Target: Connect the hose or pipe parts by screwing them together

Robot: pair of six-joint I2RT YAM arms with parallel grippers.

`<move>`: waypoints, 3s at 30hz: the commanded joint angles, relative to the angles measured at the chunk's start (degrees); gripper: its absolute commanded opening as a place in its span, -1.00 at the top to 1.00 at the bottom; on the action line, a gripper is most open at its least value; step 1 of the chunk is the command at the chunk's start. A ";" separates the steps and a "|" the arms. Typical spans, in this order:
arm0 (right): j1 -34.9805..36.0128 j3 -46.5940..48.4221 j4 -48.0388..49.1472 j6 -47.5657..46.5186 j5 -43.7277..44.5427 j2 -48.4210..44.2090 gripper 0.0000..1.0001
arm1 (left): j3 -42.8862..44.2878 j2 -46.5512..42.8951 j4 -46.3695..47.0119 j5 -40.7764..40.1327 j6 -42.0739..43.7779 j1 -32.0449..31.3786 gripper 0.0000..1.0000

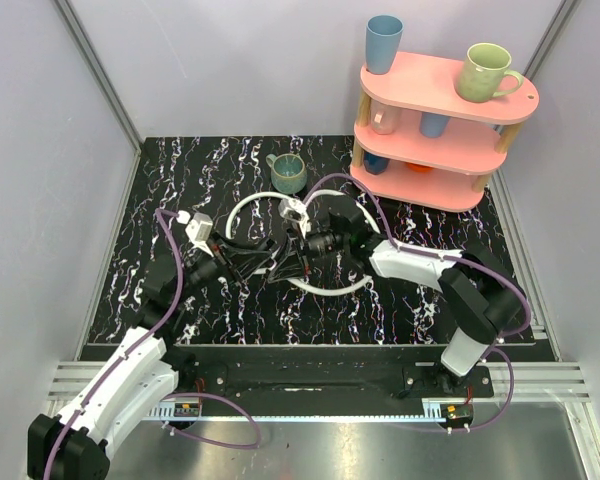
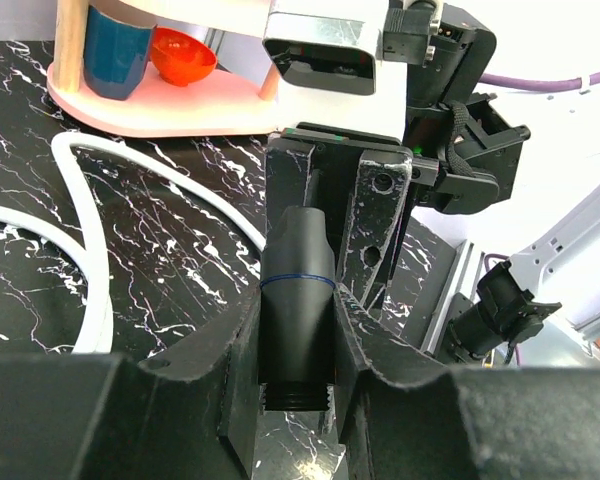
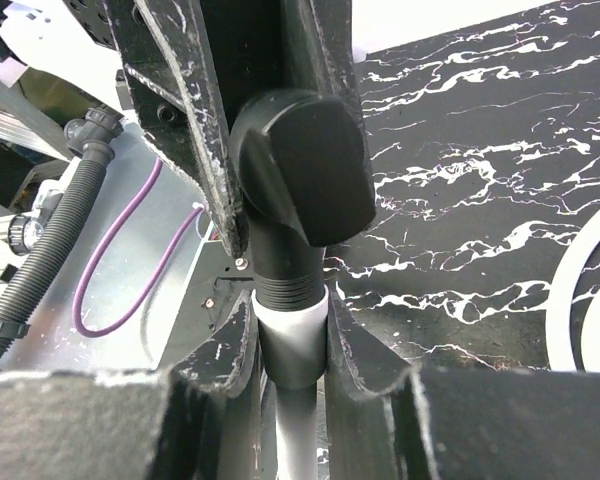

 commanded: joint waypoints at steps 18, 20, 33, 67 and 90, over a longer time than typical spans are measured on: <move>-1.95 -7.90 -6.74 -25.52 45.68 -19.07 -0.53 | 16.67 6.53 -28.54 -22.11 -28.90 -2.08 1.00; -1.87 -8.79 -5.85 -26.92 47.02 -21.87 -0.54 | 18.44 6.88 -33.73 -23.18 -31.18 -2.08 1.00; 9.73 -12.75 -7.00 -39.13 53.16 -26.99 -0.59 | 26.26 13.03 -45.25 -23.09 -46.14 -2.08 1.00; 21.34 -4.67 0.40 -42.14 68.99 -11.07 1.00 | 23.99 10.40 -45.54 -18.62 -50.83 -1.99 1.00; -3.27 -0.62 0.67 -2.66 19.78 -8.79 1.00 | 0.51 13.91 10.83 0.91 -21.97 -1.99 1.00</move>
